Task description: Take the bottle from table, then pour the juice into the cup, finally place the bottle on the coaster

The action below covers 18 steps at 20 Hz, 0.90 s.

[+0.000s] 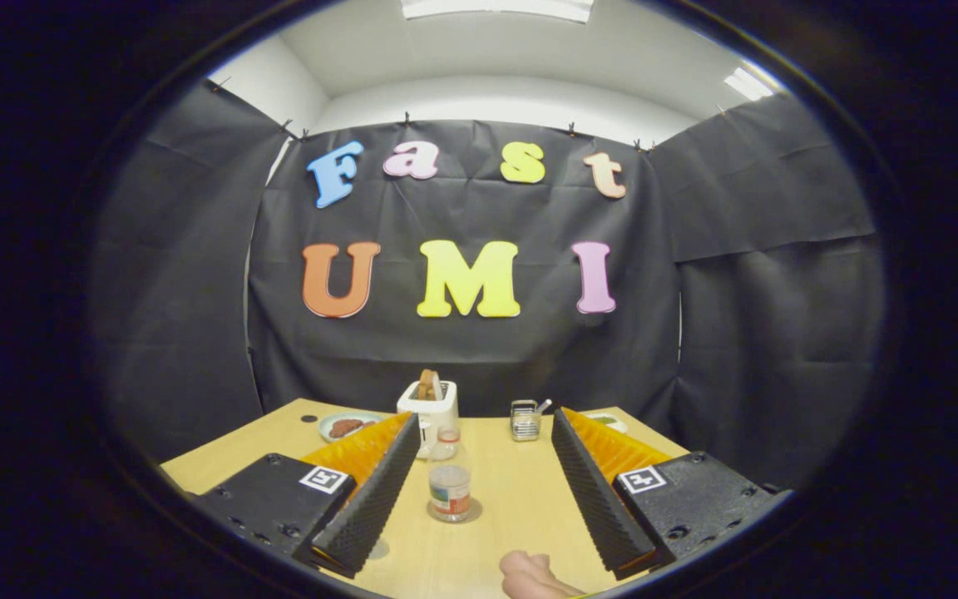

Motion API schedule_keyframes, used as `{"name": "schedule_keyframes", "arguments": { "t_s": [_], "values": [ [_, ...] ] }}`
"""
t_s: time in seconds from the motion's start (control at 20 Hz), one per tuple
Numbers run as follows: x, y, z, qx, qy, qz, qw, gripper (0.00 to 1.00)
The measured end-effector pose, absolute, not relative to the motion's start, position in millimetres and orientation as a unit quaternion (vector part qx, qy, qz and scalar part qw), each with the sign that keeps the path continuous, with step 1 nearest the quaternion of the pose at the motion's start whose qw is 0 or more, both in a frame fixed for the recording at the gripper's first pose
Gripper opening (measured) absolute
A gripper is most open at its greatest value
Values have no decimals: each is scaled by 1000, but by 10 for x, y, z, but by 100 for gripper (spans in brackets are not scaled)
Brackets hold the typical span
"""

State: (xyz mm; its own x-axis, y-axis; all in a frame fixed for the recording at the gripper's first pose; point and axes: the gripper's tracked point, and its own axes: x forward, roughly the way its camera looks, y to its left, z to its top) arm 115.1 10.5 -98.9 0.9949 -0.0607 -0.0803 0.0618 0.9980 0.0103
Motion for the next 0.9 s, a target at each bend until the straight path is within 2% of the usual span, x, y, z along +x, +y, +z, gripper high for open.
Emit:
{"name": "schedule_keyframes", "arguments": {
  "t_s": [0.4, 0.7, 0.9],
  "values": [
    [760, 265, -634, -6, 53, 6, 999, 100],
    [720, 273, -843, -5, 111, 4, 994, 100],
    [759, 269, -670, 21, 83, 13, 996, 100]
  ]
}}
